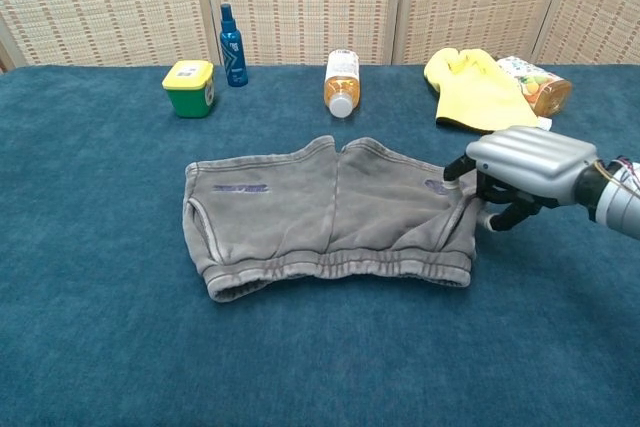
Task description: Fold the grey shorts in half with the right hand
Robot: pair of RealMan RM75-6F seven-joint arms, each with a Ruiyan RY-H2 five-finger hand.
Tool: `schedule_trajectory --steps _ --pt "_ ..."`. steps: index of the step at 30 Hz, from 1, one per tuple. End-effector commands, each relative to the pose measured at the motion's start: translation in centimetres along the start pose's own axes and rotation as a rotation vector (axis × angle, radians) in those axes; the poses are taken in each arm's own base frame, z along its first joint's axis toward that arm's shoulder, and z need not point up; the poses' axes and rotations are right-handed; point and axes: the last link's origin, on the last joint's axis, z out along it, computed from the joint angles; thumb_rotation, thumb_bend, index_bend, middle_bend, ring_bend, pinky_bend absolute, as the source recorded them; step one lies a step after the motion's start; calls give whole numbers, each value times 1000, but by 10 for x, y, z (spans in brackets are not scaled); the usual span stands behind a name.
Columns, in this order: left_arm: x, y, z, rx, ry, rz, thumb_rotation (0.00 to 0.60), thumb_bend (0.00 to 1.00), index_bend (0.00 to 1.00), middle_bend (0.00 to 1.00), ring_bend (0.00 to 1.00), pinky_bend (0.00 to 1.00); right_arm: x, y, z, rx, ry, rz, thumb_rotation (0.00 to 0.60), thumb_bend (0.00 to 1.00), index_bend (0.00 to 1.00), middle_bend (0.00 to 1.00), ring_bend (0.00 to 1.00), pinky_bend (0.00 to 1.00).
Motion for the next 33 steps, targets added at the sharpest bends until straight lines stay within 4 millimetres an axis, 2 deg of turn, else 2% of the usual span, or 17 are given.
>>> schedule_trajectory --steps 1,6,12,16,21,28,33 --pt "0 1 0 -3 1 -2 600 168 140 116 62 284 6 11 -12 -19 23 -3 600 620 658 1000 1000 982" --pt "2 3 1 -12 7 -3 600 168 140 116 62 284 20 34 -39 -46 40 -41 600 626 684 1000 1000 983" --pt "1 4 1 -18 7 -7 600 168 140 116 62 284 38 71 -81 -127 46 -81 600 626 686 1000 1000 982" --pt "0 5 2 -24 4 -11 600 168 140 116 63 284 48 82 -93 -162 85 -84 600 627 686 1000 1000 982" --pt "1 8 3 -34 9 -18 600 168 140 116 62 284 62 65 -77 -91 187 -71 600 626 686 1000 1000 983" --pt "3 1 2 -20 17 -17 600 168 140 116 62 284 67 26 -27 76 260 -65 600 627 686 1000 1000 983" --pt "4 -5 -1 -2 14 -14 600 168 140 116 62 284 67 -6 -2 206 281 -59 600 615 686 1000 1000 982"
